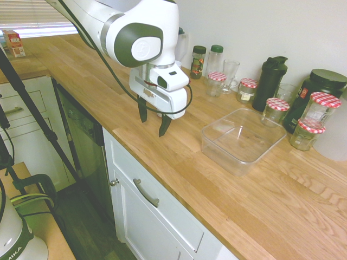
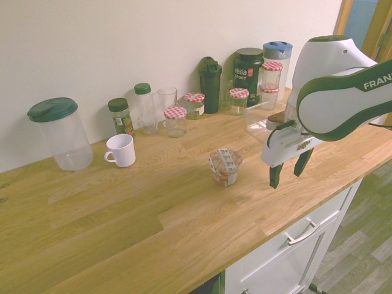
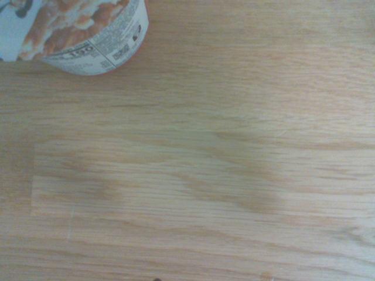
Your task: Put the cereal into the container
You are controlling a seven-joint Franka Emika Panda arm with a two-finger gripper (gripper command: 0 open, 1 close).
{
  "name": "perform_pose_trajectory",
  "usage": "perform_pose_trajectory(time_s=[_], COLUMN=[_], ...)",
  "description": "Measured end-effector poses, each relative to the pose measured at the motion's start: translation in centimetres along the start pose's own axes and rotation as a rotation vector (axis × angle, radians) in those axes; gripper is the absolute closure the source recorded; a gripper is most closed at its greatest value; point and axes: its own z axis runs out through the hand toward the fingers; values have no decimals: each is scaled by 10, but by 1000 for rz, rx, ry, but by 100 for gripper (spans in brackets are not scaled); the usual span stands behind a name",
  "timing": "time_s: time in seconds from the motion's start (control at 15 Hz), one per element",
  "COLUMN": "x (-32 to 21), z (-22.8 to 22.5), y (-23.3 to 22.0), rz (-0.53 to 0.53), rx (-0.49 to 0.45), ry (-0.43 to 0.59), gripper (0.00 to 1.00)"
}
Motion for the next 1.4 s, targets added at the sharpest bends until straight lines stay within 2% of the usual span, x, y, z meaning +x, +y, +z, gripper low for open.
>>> perform_pose_trajectory(time_s=[0.2, 0.47, 1.0, 1.27, 1.4], x=[0, -11, -8, 0, 1], z=[-1, -12, 20, 26, 26], y=[-4, -33, -100, -119, -125], rz=[10, -40, -108, -144, -149], rx=[6, 65, 157, 163, 197], ry=[4, 49, 85, 145, 167], gripper=[0, 0, 0, 0, 0])
